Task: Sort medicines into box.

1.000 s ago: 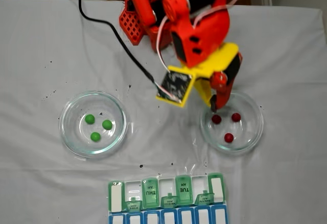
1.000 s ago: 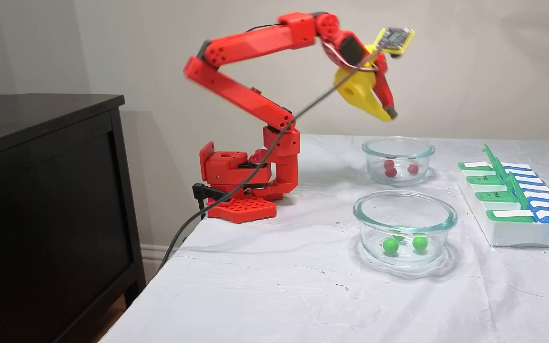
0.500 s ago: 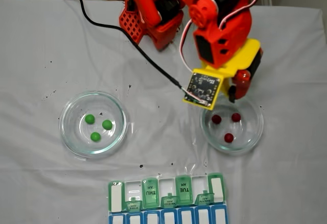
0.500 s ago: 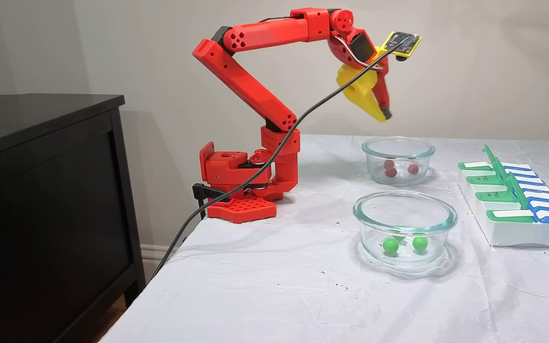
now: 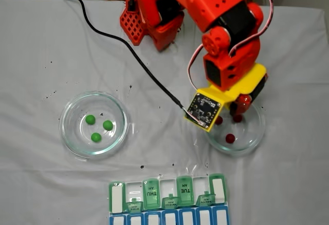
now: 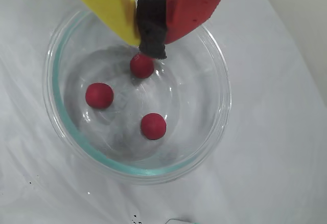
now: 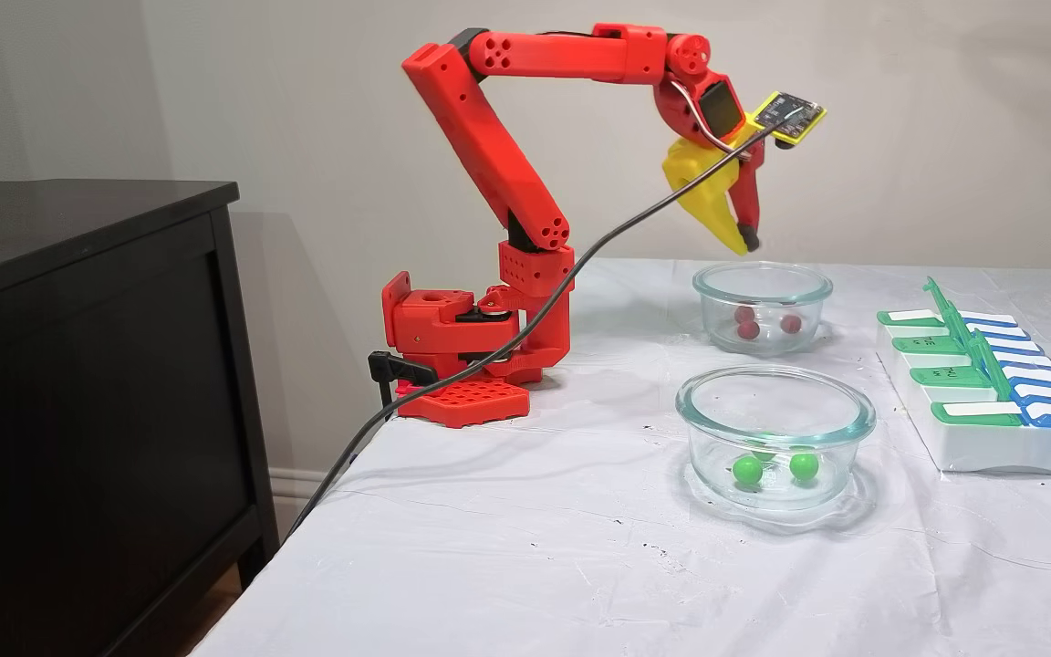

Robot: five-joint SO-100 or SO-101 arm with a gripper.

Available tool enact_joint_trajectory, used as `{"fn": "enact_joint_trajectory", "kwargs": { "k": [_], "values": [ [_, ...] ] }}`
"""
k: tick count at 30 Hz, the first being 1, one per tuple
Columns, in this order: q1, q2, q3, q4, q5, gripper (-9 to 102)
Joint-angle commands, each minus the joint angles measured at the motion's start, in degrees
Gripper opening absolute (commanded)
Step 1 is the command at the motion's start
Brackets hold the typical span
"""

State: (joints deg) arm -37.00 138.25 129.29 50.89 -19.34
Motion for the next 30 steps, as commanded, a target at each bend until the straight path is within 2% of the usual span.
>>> {"fn": "enact_joint_trajectory", "kwargs": {
  "k": [1,4,14,30],
  "values": [
    [-0.7,0.2,-4.5,-1.7,-0.8,0],
    [-1.7,-0.3,-3.8,-1.4,-0.8,0],
    [-4.4,-4.0,-2.0,-3.1,-0.9,14],
    [-5.4,-10.7,0.0,-7.1,1.0,16]
  ]
}}
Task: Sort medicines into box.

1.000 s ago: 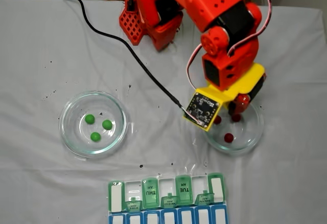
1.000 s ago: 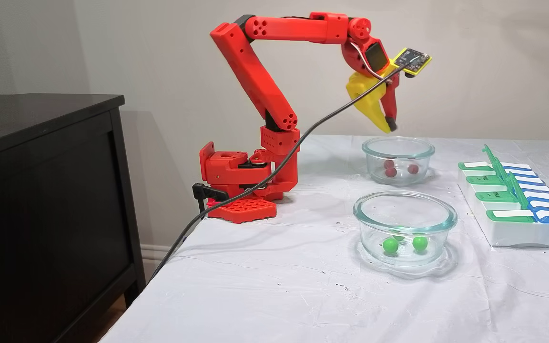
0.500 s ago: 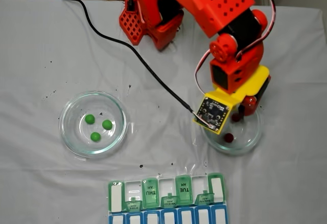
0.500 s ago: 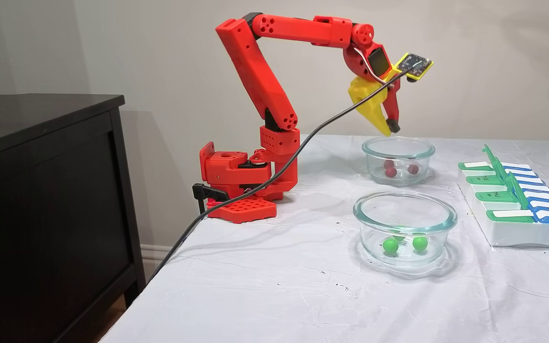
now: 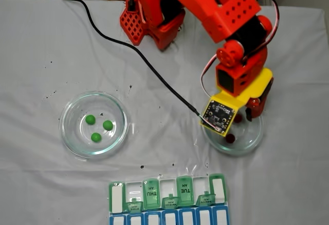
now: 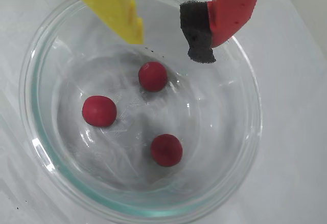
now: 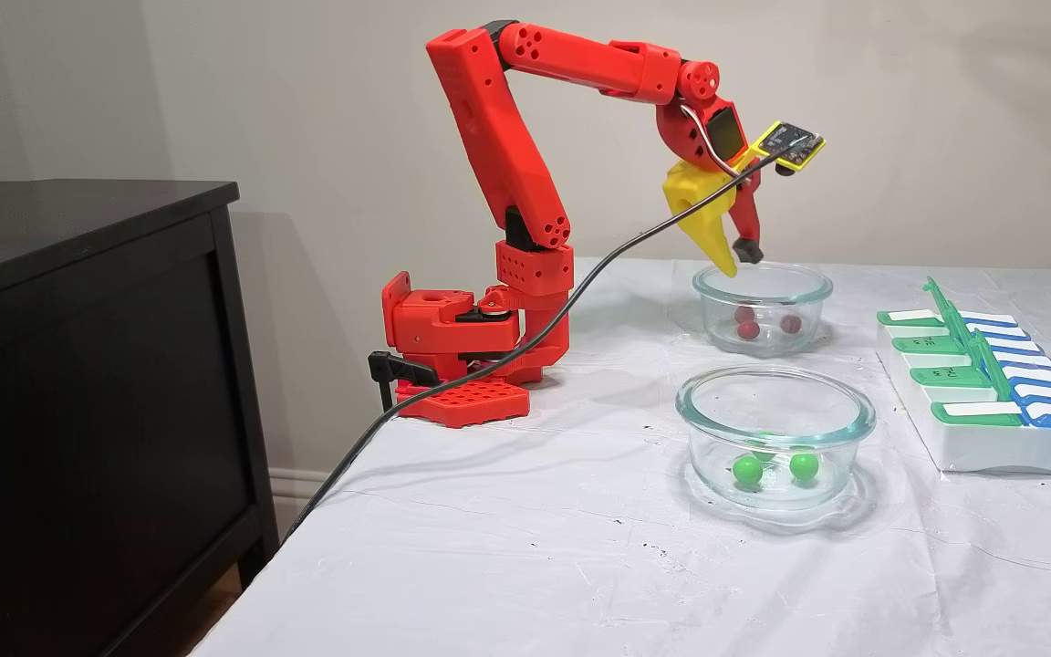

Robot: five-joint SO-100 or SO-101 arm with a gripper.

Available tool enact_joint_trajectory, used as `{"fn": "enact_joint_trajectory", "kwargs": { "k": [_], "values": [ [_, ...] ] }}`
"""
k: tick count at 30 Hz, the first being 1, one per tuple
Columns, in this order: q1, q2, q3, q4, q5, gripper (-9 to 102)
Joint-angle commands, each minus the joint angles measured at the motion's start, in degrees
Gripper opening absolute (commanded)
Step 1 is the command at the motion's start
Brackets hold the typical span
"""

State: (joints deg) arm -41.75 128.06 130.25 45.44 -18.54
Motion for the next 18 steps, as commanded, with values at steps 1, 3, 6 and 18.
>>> {"fn": "enact_joint_trajectory", "kwargs": {
  "k": [1,3,6,18],
  "values": [
    [-0.5,-1.1,-1.0,-1.9,0.3,15],
    [-0.4,-1.8,-1.0,-2.1,0.4,15],
    [-0.2,-2.3,-1.4,-1.8,0.6,15],
    [0.6,-6.0,-2.4,-1.8,1.8,12]
  ]
}}
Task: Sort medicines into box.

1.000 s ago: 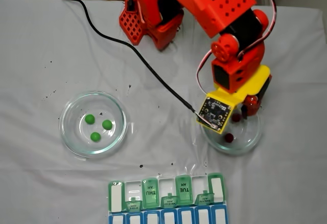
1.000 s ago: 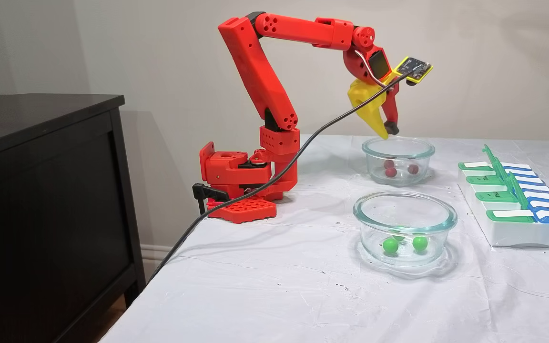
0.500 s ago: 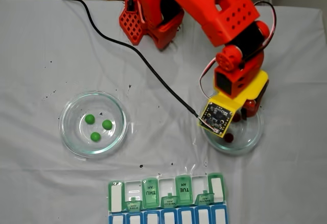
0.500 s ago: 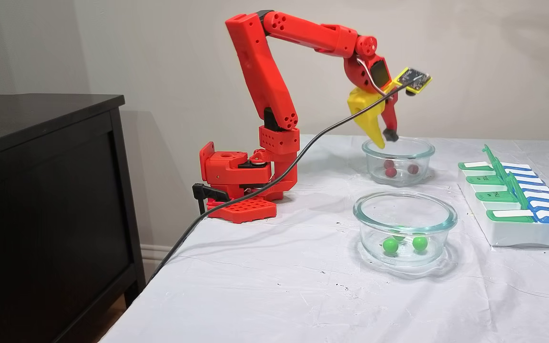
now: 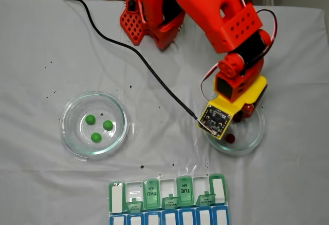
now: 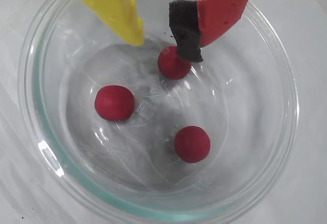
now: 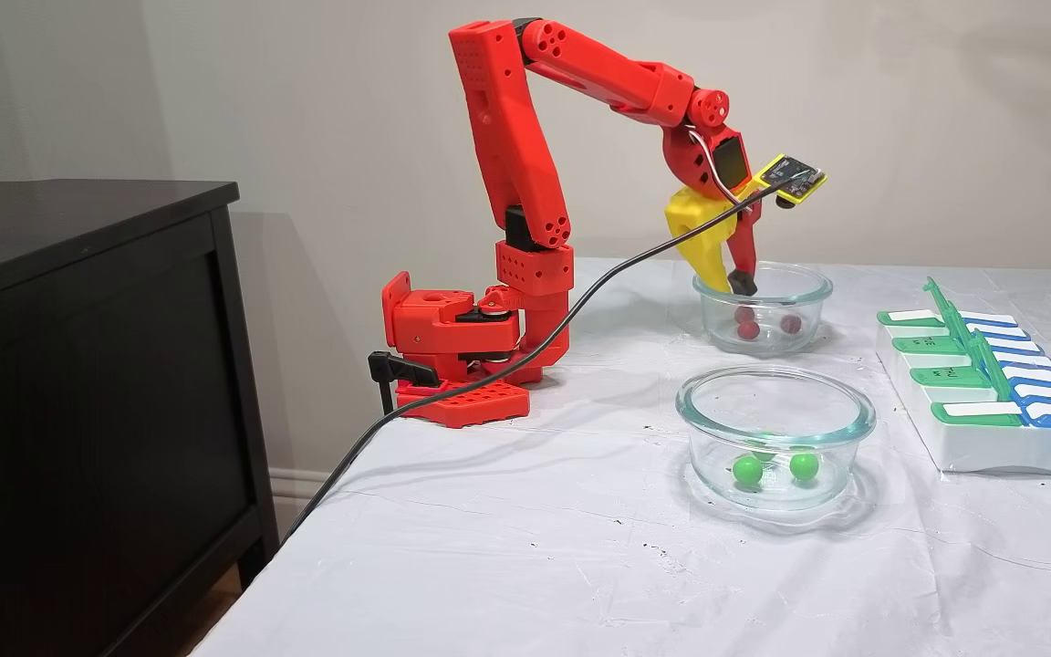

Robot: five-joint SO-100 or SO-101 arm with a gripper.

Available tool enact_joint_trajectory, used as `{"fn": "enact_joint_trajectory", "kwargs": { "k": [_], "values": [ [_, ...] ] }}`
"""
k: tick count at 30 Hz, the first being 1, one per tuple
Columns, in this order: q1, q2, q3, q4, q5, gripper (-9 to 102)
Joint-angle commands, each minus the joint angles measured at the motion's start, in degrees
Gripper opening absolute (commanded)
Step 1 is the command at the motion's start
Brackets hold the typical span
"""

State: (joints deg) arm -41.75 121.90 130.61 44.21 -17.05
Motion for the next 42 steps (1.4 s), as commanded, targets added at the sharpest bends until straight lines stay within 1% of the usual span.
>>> {"fn": "enact_joint_trajectory", "kwargs": {
  "k": [1,6,12,19,25,30,35,42],
  "values": [
    [0.6,-0.1,-2.7,-0.9,0.4,12],
    [0.4,-1.4,-3.0,-1.7,0.5,12],
    [0.4,-1.8,-4.6,-0.8,0.5,16],
    [0.4,-3.3,-10.6,4.5,1.1,18],
    [1.1,-5.5,-17.1,10.6,4.8,19],
    [1.3,-9.4,-20.6,10.5,7.9,20],
    [1.3,-14.9,-25.0,12.7,10.1,21],
    [0.6,-14.2,-25.9,14.1,11.6,21]
  ]
}}
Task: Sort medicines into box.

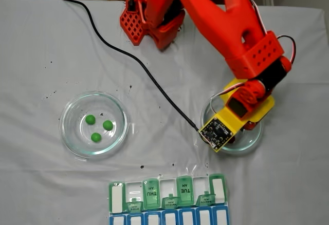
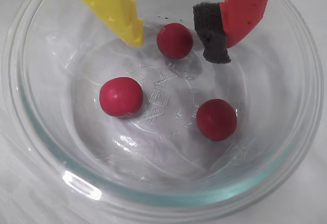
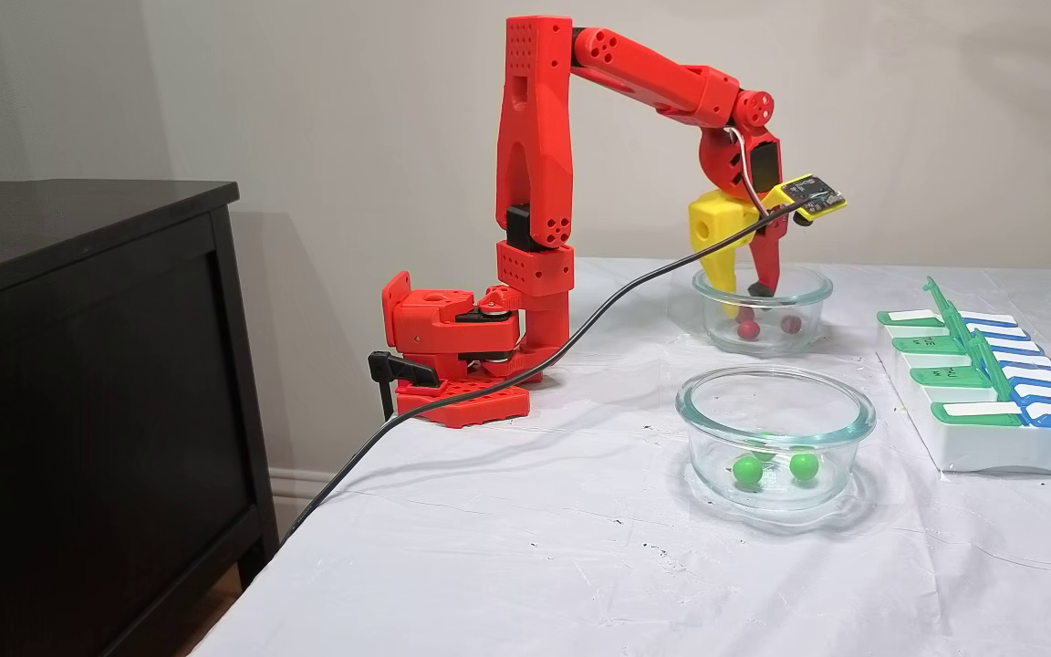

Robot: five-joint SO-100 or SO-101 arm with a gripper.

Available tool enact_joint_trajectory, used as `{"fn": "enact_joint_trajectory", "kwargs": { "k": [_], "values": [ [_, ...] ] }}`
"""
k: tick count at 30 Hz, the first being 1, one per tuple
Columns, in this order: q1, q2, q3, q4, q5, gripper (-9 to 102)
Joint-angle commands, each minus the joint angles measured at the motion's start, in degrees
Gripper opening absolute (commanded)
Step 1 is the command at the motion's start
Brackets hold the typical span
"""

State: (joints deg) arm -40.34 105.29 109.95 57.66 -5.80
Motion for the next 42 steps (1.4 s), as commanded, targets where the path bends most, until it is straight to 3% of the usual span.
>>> {"fn": "enact_joint_trajectory", "kwargs": {
  "k": [1,14,42],
  "values": [
    [-0.9,2.5,-5.4,1.0,0.5,21],
    [-1.6,-3.8,-13.0,7.9,3.8,21],
    [-3.8,-6.9,-14.2,8.5,8.8,23]
  ]
}}
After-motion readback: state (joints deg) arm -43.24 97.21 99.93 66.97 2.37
